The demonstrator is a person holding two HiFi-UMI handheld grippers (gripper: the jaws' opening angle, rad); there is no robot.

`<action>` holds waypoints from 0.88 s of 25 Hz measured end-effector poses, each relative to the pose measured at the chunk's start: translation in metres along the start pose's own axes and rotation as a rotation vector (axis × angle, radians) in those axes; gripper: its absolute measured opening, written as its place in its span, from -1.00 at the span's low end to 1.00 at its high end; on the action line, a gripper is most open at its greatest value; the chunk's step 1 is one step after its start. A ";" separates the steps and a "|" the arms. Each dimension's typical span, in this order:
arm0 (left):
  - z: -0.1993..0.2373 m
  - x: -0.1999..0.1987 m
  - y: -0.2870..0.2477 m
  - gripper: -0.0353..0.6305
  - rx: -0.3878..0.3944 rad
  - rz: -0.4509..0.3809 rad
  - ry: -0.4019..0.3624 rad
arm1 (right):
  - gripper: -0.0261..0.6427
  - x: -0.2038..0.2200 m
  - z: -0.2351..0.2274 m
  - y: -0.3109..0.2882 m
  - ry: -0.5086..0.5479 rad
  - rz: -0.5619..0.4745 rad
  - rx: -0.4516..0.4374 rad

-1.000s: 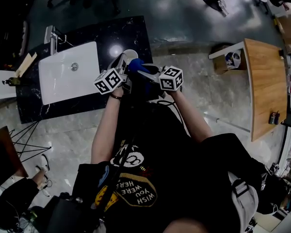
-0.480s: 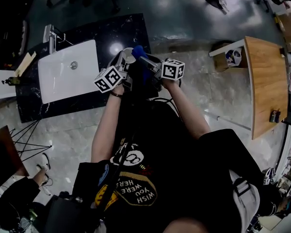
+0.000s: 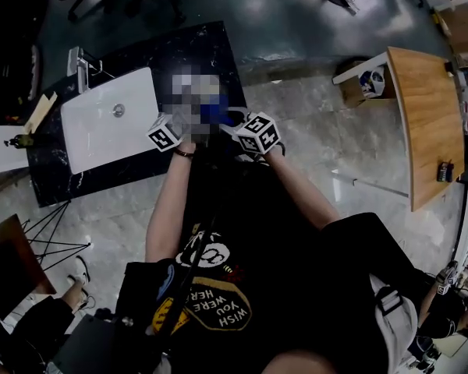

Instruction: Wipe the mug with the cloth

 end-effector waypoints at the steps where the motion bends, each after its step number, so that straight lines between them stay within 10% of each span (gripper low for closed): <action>1: 0.001 -0.002 0.006 -0.88 0.002 0.003 -0.013 | -0.46 0.006 0.003 0.001 0.071 0.043 0.042; 3: 0.004 -0.006 0.021 -0.88 0.010 0.019 -0.043 | 0.11 0.022 0.011 0.001 0.166 0.114 0.076; 6: 0.003 -0.006 0.048 -0.88 0.026 0.063 -0.110 | 0.12 0.026 0.022 0.012 0.122 0.041 0.137; 9: -0.007 0.000 0.082 -0.88 0.059 0.112 -0.204 | -0.06 0.013 0.037 0.040 0.058 -0.153 0.274; 13: -0.018 0.002 0.119 -0.88 0.093 0.143 -0.363 | -0.93 -0.007 0.056 0.061 0.075 -0.277 0.480; 18: -0.031 0.003 0.143 -0.88 0.068 0.153 -0.608 | -0.93 -0.024 0.081 0.068 0.026 -0.323 0.607; 22: -0.041 0.007 0.156 -0.88 0.101 0.153 -0.663 | -0.93 -0.030 0.099 0.068 0.017 -0.344 0.644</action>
Point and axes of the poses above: the fingertips, and each gripper's own axes: y backward along the fingers, z to its left, x out of its underside, the point moved 6 cm from there along y, backward along the fingers, and after that the axes turned 6 degrees about y, right-handed, at the moved point
